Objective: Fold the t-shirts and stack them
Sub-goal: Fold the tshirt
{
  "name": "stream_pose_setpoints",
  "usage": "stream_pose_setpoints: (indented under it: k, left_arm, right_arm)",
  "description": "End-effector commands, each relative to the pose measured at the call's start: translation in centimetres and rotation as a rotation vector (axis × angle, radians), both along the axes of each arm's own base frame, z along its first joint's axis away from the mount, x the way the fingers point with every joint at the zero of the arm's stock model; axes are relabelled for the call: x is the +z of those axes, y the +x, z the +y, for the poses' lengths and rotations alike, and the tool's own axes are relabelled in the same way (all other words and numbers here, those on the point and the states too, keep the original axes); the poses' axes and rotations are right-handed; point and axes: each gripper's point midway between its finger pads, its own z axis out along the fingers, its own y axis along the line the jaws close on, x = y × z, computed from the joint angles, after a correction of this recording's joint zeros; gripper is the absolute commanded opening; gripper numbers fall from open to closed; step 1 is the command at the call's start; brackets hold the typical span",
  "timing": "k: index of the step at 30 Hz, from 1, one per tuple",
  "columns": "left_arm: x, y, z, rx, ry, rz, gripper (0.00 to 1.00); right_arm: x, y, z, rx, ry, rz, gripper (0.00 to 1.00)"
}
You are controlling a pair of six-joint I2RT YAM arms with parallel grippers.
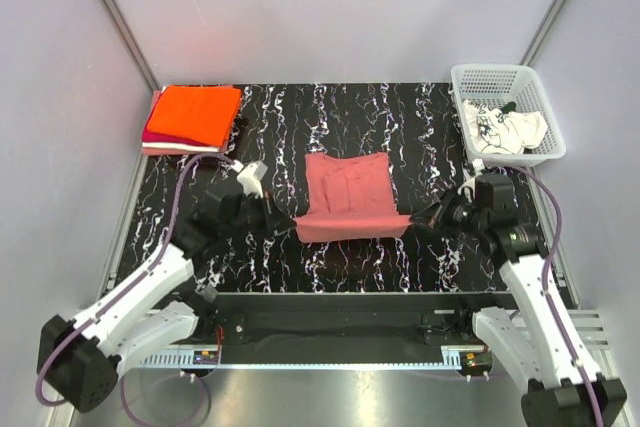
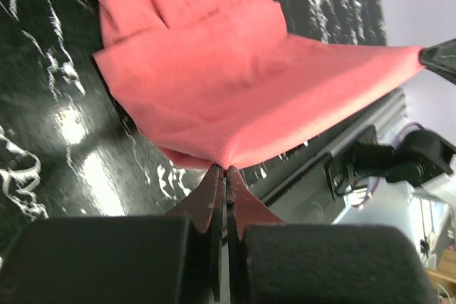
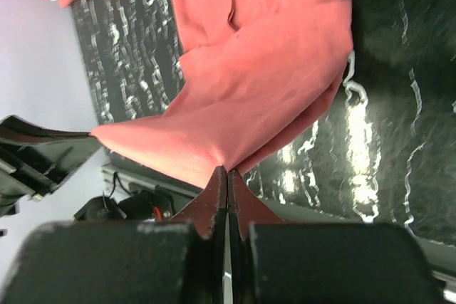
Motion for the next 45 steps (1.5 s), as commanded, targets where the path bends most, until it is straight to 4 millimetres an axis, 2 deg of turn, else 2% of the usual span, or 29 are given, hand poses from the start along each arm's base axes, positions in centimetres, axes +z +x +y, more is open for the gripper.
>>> stream_pose_setpoints:
  k: [1, 2, 4, 5, 7, 8, 9, 11, 13, 14, 15, 17, 18, 19, 20, 21, 22, 23, 25, 26, 28, 29, 30, 31, 33, 35, 42, 44, 45]
  left_arm:
    - [2.7, 3.5, -0.2, 0.049, 0.053, -0.079, 0.0]
    - [4.3, 4.9, -0.3, 0.067, 0.061, -0.125, 0.0]
    - [3.9, 6.9, -0.6, 0.079, 0.099, -0.11, 0.0]
    - [5.3, 8.6, -0.5, 0.099, 0.094, -0.135, 0.0]
    - [4.6, 11.0, -1.0, 0.08, 0.101, -0.107, 0.0]
    - [6.3, 12.8, -1.0, 0.088, 0.082, -0.137, 0.0]
    - [5.1, 14.4, -1.1, 0.095, 0.102, -0.11, 0.0]
    - [6.5, 17.4, -0.8, 0.126, 0.103, -0.142, 0.0]
    - [4.7, 20.0, -0.8, 0.13, 0.111, -0.099, 0.0]
    - [6.0, 21.3, -1.3, 0.115, 0.091, -0.129, 0.0]
    - [3.9, 22.7, -1.8, 0.106, 0.103, -0.09, 0.0]
    - [4.2, 25.5, -2.1, 0.1, 0.089, -0.108, 0.0]
    - [1.5, 26.5, -2.6, 0.077, 0.089, -0.054, 0.0]
    - [0.8, 27.5, -3.0, 0.069, 0.08, -0.046, 0.0]
    - [1.3, 28.9, -3.2, 0.066, 0.057, -0.063, 0.0]
    - [-1.5, 30.0, -3.5, 0.063, 0.07, -0.02, 0.0]
    - [-2.3, 31.0, -3.3, 0.074, 0.072, -0.014, 0.0]
    - [-1.8, 32.3, -3.5, 0.083, 0.067, -0.034, 0.01]
    - [-4.5, 34.2, -3.1, 0.108, 0.081, -0.011, 0.12]
    - [-3.6, 35.6, -3.3, 0.117, 0.066, -0.038, 0.13]
    - [-5.5, 36.9, -3.0, 0.123, 0.066, -0.017, 0.1]
    - [-4.6, 38.0, -3.2, 0.126, 0.055, -0.043, 0.1]
    - [-5.5, 38.3, -3.0, 0.129, 0.06, -0.026, 0.12]
    - [-5.3, 38.7, -2.6, 0.136, 0.061, -0.032, 0.3]
    - [-4.0, 39.2, -2.4, 0.121, 0.063, -0.074, 0.43]
    - [-2.2, 39.2, -1.7, 0.109, 0.082, -0.116, 0.59]
    - [2.3, 34.7, -1.8, 0.039, 0.05, -0.124, 0.58]
    - [2.3, 32.3, -2.6, 0.001, 0.04, -0.101, 0.57]
    - [2.2, 31.4, -3.0, -0.013, 0.038, -0.09, 0.57]
  right_arm:
    - [2.9, 4.2, -0.9, -0.021, -0.094, -0.109, 0.0]
    - [2.4, 5.8, -1.0, -0.016, -0.124, -0.099, 0.0]
    - [2.9, 8.7, -0.9, -0.003, -0.156, -0.097, 0.0]
    - [2.9, 9.7, -1.0, 0.015, -0.182, -0.102, 0.0]
    - [4.5, 12.1, -0.9, 0.028, -0.205, -0.135, 0.0]
    - [3.1, 13.6, -0.9, 0.041, -0.226, -0.1, 0.0]
    - [3.1, 14.5, -0.9, 0.046, -0.235, -0.098, 0.0]
    - [3.1, 17.5, -1.0, 0.055, -0.256, -0.101, 0.01]
    - [2.7, 20.6, -1.0, 0.067, -0.27, -0.099, 0.04]
    - [2.3, 21.6, -1.0, 0.081, -0.272, -0.097, 0.06]
    - [1.8, 22.6, -1.0, 0.089, -0.273, -0.09, 0.06]
    - [-0.2, 25.6, -0.9, 0.101, -0.275, -0.064, 0.07]
    - [-0.9, 26.6, -0.9, 0.106, -0.275, -0.057, 0.07]
    - [-0.4, 28.2, -0.8, 0.105, -0.269, -0.075, 0.07]
    - [-3.1, 29.2, -0.6, 0.118, -0.253, -0.024, 0.07]
    - [-3.9, 30.0, -0.6, 0.122, -0.248, -0.015, 0.08]
    - [-5.4, 31.6, -0.3, 0.126, -0.241, -0.002, 0.08]
    - [-6.0, 32.3, 0.0, 0.127, -0.225, 0.008, 0.09]
    - [-5.6, 34.5, 0.5, 0.131, -0.201, -0.027, 0.09]
    - [-7.5, 35.3, 0.8, 0.138, -0.187, -0.008, 0.14]
    - [-7.6, 37.3, 1.2, 0.151, -0.173, -0.04, 0.17]
    - [-7.3, 37.8, 1.5, 0.165, -0.168, -0.059, 0.18]
    - [-7.2, 38.2, 1.4, 0.167, -0.168, -0.068, 0.28]
    - [-6.3, 38.7, 1.2, 0.16, -0.169, -0.085, 0.35]
    - [-5.2, 39.0, 0.1, 0.131, -0.172, -0.091, 0.46]
    - [-3.4, 38.6, -1.2, 0.1, -0.188, -0.1, 0.48]
    - [0.4, 32.1, -1.1, 0.119, -0.181, -0.08, 0.52]
    - [0.2, 29.7, -0.2, 0.153, -0.151, -0.066, 0.43]
    - [-1.4, 28.1, 0.2, 0.174, -0.129, -0.021, 0.39]
